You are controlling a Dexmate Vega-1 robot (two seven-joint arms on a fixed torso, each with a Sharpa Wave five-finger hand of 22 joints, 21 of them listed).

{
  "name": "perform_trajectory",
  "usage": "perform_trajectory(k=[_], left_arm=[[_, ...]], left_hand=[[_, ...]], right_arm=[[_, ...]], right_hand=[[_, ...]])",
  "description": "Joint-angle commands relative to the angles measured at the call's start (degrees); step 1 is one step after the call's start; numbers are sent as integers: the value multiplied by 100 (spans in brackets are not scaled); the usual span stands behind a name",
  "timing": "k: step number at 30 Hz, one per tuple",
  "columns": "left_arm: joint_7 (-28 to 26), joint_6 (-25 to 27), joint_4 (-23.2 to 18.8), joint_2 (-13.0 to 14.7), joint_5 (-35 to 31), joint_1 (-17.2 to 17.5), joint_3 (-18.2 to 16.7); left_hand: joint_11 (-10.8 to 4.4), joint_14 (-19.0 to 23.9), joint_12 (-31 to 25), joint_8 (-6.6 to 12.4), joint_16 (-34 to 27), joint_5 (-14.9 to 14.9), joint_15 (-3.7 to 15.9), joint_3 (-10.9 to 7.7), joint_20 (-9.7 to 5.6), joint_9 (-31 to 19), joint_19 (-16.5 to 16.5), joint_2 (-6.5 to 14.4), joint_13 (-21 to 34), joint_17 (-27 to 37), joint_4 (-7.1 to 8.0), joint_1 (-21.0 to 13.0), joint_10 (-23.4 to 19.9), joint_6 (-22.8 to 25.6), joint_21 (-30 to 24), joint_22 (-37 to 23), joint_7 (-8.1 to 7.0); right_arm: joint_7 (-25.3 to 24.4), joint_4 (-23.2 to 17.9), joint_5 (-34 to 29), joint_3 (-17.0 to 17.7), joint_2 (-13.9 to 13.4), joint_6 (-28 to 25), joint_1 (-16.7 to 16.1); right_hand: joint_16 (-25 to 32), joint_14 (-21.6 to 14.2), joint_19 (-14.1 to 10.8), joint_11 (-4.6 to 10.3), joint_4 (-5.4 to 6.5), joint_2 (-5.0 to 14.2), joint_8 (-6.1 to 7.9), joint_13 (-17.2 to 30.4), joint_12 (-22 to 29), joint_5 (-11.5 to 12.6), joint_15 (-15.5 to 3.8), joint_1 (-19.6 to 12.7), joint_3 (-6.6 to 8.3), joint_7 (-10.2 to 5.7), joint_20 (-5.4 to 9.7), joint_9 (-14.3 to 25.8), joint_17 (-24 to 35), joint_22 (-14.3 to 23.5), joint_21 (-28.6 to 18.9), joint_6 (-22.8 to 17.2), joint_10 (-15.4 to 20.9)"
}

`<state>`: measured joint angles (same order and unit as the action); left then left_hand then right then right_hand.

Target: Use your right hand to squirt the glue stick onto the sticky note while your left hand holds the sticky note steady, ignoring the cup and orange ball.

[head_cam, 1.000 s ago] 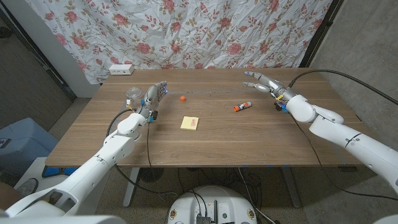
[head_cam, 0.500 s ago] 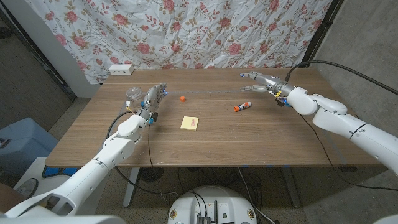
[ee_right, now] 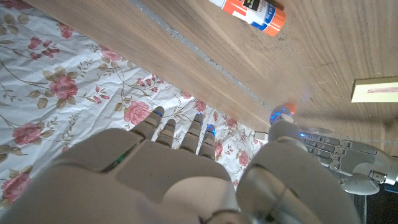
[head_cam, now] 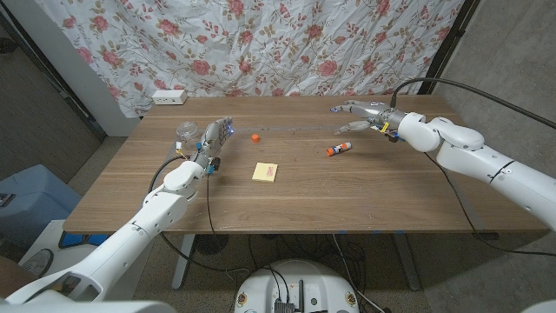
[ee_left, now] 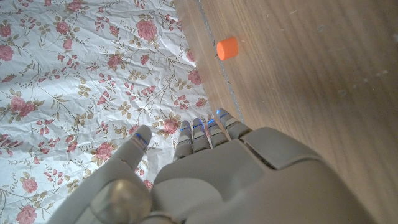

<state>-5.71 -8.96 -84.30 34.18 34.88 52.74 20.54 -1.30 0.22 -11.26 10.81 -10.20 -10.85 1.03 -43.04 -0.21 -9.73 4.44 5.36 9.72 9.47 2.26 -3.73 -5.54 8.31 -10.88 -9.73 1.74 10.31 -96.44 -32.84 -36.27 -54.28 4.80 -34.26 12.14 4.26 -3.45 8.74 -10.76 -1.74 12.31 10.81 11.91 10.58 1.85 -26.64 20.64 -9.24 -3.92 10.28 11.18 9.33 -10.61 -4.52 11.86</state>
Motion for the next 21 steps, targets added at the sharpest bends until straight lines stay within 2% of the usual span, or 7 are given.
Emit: perform_trajectory(k=[1, 15, 21], left_arm=[[-83, 94, -116, 47, 21, 71, -28], [-298, 163, -401, 148, 14, 313, -114], [-374, 234, -528, 206, 41, 407, -165]], left_hand=[[16, 23, -29, 6, -25, 7, 26, -30, 2, -18, 37, 495, 18, 24, 19, -28, -62, 60, -45, -13, -19], [15, 31, -15, -7, -17, 8, 12, -40, 34, -19, 58, 490, 19, 21, 18, -25, -69, 68, -47, -13, -27], [17, 25, -3, -13, -7, 14, 3, -29, 45, -19, 69, 459, 20, 13, -15, -32, -59, 70, -47, -13, -34]], right_arm=[[709, -302, -589, -165, -2, -256, 267], [1495, -159, -1007, -472, 242, -206, 705], [1867, -113, -1266, -656, 353, -221, 882]], right_hand=[[46, -66, -40, -31, 4, -31, 69, 30, 47, 5, 0, -201, 74, -6, -49, 26, 12, 19, -23, -136, 113], [72, -201, -115, -106, 14, -83, 120, 40, 77, 18, 19, -517, 183, 5, -65, 34, 1, 20, -27, -334, 312], [62, -198, -26, -125, 21, -110, 124, 44, 64, 21, 44, -595, 206, 1, -122, 38, 0, 21, 11, -372, 317]])
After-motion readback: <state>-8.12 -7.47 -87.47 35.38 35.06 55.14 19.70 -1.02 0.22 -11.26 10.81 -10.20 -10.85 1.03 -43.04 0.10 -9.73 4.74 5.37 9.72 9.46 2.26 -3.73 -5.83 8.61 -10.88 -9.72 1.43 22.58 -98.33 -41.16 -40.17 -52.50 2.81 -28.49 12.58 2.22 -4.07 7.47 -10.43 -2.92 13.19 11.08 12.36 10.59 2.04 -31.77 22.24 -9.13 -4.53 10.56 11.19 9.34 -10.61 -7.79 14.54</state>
